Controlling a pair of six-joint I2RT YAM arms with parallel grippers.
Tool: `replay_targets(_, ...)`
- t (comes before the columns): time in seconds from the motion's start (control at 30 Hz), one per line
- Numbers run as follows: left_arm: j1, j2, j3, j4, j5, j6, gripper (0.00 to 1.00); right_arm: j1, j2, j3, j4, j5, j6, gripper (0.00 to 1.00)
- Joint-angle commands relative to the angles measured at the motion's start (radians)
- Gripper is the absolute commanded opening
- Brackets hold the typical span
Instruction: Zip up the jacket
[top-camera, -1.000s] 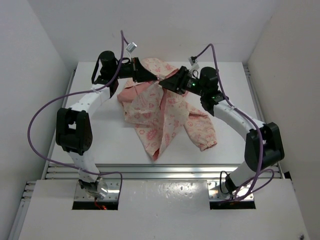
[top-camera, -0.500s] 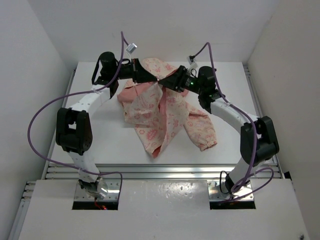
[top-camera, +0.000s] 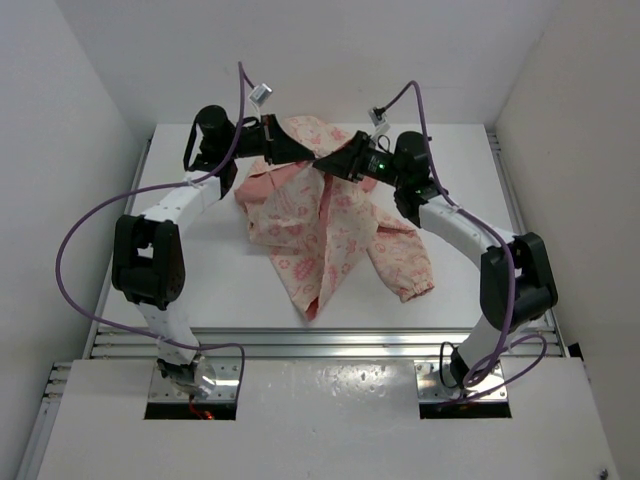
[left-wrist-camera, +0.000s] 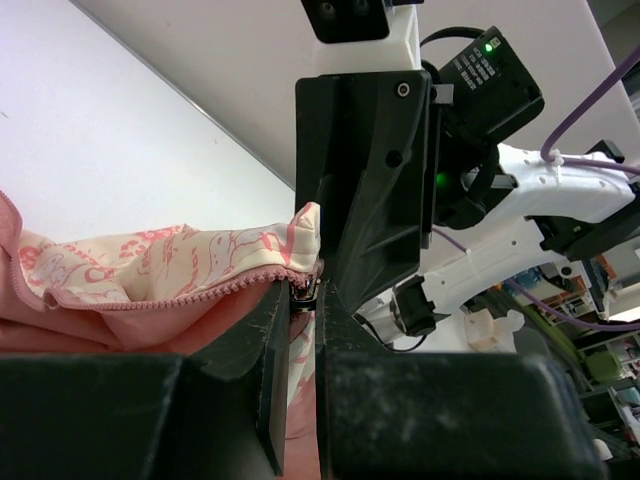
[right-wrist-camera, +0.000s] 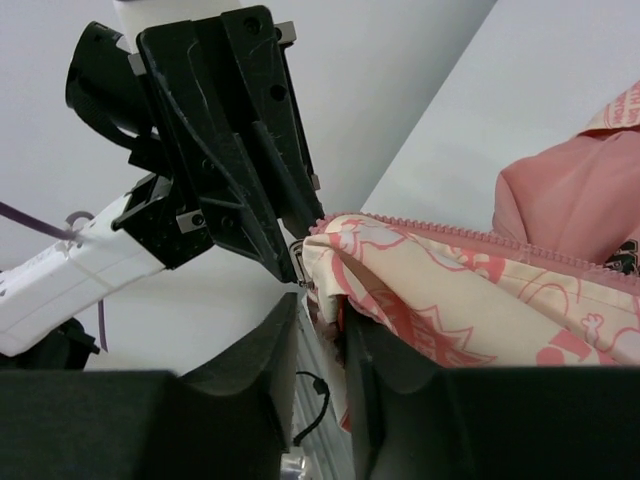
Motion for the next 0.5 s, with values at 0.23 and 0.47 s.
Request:
replay_targets(0.23, 0.005, 0.001, -0.005, 0.111, -0.006, -0.063, 0.0, 0.016, -0.047, 0.014, 0.064, -0.002, -0.074, 0.0)
replay_targets(0.47, 0.025, -0.008, -0.005, -0.089, -0.029, 0.127, 0.0, -0.022, -0.133, 0.0, 0.033, -0.021, -0.167, 0.0)
